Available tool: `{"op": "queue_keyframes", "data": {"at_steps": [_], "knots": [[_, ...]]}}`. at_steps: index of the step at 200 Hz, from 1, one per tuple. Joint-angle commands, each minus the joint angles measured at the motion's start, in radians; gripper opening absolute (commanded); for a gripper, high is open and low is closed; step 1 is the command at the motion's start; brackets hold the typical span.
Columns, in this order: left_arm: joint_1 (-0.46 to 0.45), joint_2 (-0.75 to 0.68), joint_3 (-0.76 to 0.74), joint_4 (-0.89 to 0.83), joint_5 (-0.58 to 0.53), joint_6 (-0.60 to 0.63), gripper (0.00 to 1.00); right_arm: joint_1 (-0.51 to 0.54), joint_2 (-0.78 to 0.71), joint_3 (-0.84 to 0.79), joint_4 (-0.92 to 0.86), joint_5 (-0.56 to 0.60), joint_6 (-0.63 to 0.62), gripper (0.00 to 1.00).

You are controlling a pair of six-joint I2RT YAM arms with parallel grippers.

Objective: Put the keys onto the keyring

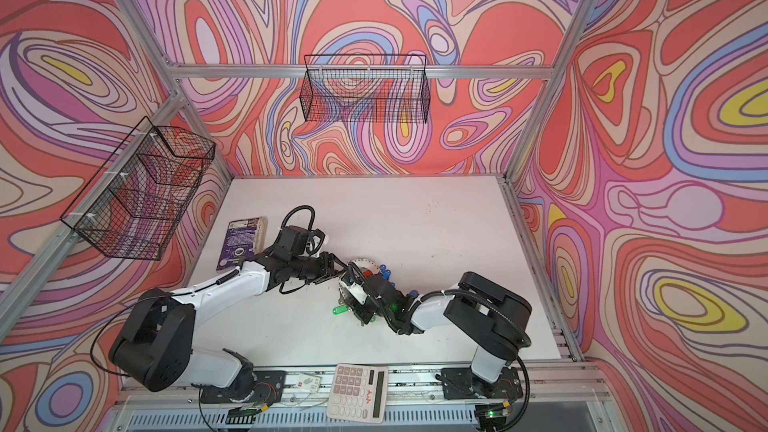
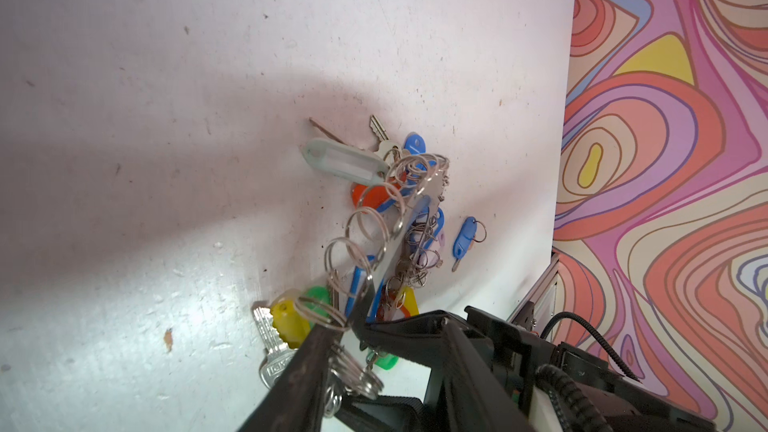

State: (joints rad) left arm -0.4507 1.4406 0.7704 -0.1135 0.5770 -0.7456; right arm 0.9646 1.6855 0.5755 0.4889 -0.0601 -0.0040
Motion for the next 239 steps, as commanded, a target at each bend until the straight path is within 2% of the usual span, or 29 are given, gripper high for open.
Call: {"op": "queue_keyframes", "data": {"at_steps": [1, 43, 69, 79, 92, 111, 128, 152, 177, 200, 218, 239], "knots": [[0.000, 0.010, -0.002, 0.017, -0.014, -0.022, 0.47, -0.009, -0.029, -0.023, -0.092, 0.010, 0.017, 0.40], [0.006, -0.022, 0.021, -0.027, -0.049, -0.011, 0.48, -0.013, -0.033, -0.021, -0.089, 0.012, 0.008, 0.39], [0.005, -0.125, 0.032, -0.143, -0.164, 0.066, 0.48, -0.023, -0.029, -0.028, -0.068, 0.012, 0.012, 0.39], [0.000, -0.176, 0.016, -0.173, -0.174, 0.113, 0.47, -0.028, -0.024, -0.024, -0.068, 0.008, 0.011, 0.39], [-0.057, -0.234, -0.002, -0.221, -0.223, 0.210, 0.44, -0.035, -0.023, -0.022, -0.062, -0.009, 0.011, 0.38], [-0.219, -0.268, -0.003, -0.330, -0.338, 0.434, 0.48, -0.046, -0.034, -0.025, -0.047, -0.032, 0.016, 0.38], [-0.282, -0.278, -0.008, -0.392, -0.419, 0.510, 0.49, -0.074, -0.059, -0.038, -0.040, -0.066, 0.025, 0.38], [-0.300, -0.267, 0.001, -0.430, -0.425, 0.662, 0.48, -0.114, -0.096, -0.079, 0.008, -0.108, 0.048, 0.37], [-0.305, -0.193, 0.048, -0.459, -0.434, 0.791, 0.46, -0.126, -0.106, -0.098, 0.052, -0.119, 0.061, 0.38], [-0.313, -0.143, 0.073, -0.455, -0.316, 0.859, 0.47, -0.154, -0.113, -0.111, 0.087, -0.152, 0.080, 0.37], [-0.320, -0.128, 0.076, -0.423, -0.356, 0.867, 0.46, -0.191, -0.146, -0.135, 0.129, -0.188, 0.110, 0.36], [-0.322, -0.105, 0.072, -0.369, -0.334, 0.879, 0.45, -0.228, -0.191, -0.167, 0.176, -0.208, 0.144, 0.36]]}}
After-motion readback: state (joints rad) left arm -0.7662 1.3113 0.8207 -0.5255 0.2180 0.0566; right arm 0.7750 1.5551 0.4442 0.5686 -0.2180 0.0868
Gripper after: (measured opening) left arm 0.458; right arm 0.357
